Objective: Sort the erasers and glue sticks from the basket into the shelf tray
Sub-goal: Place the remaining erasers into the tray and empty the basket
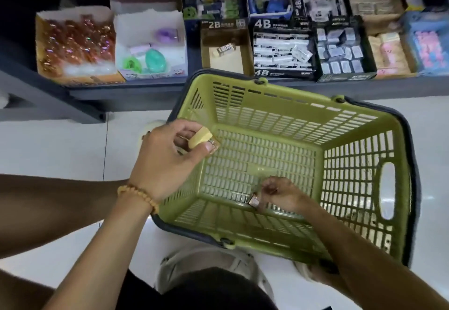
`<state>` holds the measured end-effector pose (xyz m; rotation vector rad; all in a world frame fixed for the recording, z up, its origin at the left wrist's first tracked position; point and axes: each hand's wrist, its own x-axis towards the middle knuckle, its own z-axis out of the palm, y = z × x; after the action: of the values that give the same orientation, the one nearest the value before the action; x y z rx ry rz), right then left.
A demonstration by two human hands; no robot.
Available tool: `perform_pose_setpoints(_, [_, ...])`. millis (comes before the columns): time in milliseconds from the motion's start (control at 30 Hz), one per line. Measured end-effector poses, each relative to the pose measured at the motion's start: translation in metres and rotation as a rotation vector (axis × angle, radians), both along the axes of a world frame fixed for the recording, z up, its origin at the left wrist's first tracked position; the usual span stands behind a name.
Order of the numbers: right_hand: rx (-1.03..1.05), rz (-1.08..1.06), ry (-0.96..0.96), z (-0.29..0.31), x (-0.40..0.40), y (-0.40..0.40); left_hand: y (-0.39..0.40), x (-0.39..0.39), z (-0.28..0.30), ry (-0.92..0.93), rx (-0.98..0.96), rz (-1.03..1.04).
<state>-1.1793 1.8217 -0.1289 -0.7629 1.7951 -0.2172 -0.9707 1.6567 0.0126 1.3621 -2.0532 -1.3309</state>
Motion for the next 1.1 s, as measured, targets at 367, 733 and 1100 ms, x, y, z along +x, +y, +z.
perform_pose_setpoints(367, [0.055,0.158,0.03,-0.039,0.017,0.007,-0.002,-0.006,-0.014,-0.088,0.044,-0.012])
perform_pose_setpoints(733, [-0.212,-0.314,-0.2,0.024,0.004,-0.036,-0.017,0.001,0.014,-0.012,0.006,-0.006])
perform_pose_setpoints(1100, [-0.77,-0.314,-0.083,0.198,-0.011,-0.101,-0.045,0.007,0.091,0.102,-0.137,-0.069])
